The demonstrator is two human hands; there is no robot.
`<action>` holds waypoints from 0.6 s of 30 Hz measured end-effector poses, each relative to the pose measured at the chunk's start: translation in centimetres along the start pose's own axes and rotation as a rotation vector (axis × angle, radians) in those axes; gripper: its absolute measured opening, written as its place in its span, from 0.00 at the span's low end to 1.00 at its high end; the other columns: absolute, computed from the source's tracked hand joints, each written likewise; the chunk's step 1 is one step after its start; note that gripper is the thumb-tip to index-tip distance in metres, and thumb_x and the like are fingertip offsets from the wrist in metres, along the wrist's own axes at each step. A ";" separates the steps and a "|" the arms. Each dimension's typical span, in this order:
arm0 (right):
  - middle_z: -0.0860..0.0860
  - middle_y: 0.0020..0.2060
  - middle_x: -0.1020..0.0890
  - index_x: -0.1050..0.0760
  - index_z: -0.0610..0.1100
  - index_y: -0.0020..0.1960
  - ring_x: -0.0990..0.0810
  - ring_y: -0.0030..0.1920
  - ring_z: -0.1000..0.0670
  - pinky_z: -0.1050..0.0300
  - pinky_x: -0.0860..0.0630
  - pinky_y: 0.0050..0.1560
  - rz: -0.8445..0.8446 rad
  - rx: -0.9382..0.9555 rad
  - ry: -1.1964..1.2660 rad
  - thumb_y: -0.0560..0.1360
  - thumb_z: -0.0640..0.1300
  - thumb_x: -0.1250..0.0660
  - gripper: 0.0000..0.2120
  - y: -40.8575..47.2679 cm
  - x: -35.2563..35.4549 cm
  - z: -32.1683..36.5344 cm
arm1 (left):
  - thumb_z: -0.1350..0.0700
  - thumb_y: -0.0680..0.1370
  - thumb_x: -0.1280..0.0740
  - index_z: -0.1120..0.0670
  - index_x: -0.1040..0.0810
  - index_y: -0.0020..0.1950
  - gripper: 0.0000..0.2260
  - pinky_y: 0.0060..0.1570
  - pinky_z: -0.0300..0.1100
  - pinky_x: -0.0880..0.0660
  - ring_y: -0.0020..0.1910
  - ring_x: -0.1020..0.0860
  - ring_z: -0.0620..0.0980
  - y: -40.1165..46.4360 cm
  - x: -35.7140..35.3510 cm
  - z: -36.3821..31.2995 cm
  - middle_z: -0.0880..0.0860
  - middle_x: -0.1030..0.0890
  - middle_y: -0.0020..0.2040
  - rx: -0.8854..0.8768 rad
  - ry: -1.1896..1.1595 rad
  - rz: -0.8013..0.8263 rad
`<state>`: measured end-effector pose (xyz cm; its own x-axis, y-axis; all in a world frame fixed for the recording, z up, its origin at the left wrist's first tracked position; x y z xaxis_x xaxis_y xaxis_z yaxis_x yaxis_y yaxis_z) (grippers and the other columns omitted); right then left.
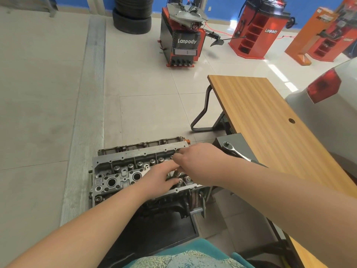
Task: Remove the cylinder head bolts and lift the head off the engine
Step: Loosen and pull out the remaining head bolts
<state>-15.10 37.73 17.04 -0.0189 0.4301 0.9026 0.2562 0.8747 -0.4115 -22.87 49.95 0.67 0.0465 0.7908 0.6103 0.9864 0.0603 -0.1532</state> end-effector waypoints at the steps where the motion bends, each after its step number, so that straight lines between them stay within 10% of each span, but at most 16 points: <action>1: 0.54 0.49 0.22 0.23 0.48 0.61 0.23 0.49 0.48 0.47 0.20 0.51 0.012 0.110 0.023 0.78 0.37 0.34 0.13 -0.3 0.2 -0.1 | 0.53 0.83 0.28 0.38 0.20 0.63 0.12 0.59 0.26 0.30 0.60 0.24 0.29 0.0 -0.1 0.1 0.26 0.22 0.56 0.014 0.001 0.018; 4: 0.59 0.68 0.22 0.22 0.55 0.66 0.25 0.64 0.50 0.48 0.23 0.59 -0.026 0.175 0.159 0.79 0.46 0.32 0.16 -0.8 1.0 0.5 | 0.51 0.84 0.31 0.44 0.16 0.60 0.07 0.53 0.40 0.24 0.57 0.18 0.47 0.1 0.1 -0.1 0.42 0.16 0.54 0.078 0.074 0.003; 7: 0.51 0.49 0.18 0.23 0.53 0.51 0.18 0.46 0.47 0.50 0.19 0.43 -0.056 -0.139 0.101 0.83 0.63 0.40 0.15 -0.3 1.0 0.6 | 0.49 0.79 0.26 0.42 0.17 0.62 0.11 0.54 0.35 0.26 0.57 0.19 0.42 0.3 0.1 -0.3 0.40 0.15 0.57 0.083 0.024 -0.063; 9: 0.50 0.35 0.24 0.33 0.51 0.37 0.24 0.34 0.48 0.51 0.20 0.37 -0.044 -0.199 -0.011 0.86 0.56 0.40 0.19 0.1 0.7 0.4 | 0.47 0.77 0.22 0.42 0.17 0.62 0.14 0.54 0.31 0.28 0.56 0.21 0.39 0.4 0.0 -0.1 0.37 0.16 0.56 0.100 0.001 -0.123; 13: 0.54 0.44 0.22 0.28 0.50 0.53 0.23 0.43 0.48 0.52 0.24 0.46 0.012 -0.058 0.018 0.83 0.44 0.35 0.02 -0.3 0.7 -0.1 | 0.49 0.79 0.24 0.39 0.18 0.64 0.15 0.62 0.39 0.25 0.60 0.22 0.38 0.2 -0.3 0.0 0.32 0.19 0.56 0.066 -0.056 -0.054; 18: 0.57 0.68 0.21 0.22 0.55 0.67 0.23 0.62 0.49 0.51 0.25 0.58 -0.091 0.104 0.264 0.79 0.48 0.29 0.17 -1.2 1.4 -0.2 | 0.51 0.81 0.28 0.31 0.23 0.41 0.15 0.44 0.38 0.28 0.42 0.21 0.37 0.5 -0.2 -0.3 0.33 0.19 0.39 0.086 -0.022 -0.045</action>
<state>-15.21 37.22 18.79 0.2178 0.2880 0.9325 0.1648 0.9309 -0.3260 -22.35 49.64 0.65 -0.0015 0.7992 0.6011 0.9701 0.1471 -0.1932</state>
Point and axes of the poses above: each hand's wrist, its own y-axis towards the middle knuckle, its own x-axis out of the back of the hand, z = x × y, the point moved 2 cm from there along y, towards the middle knuckle
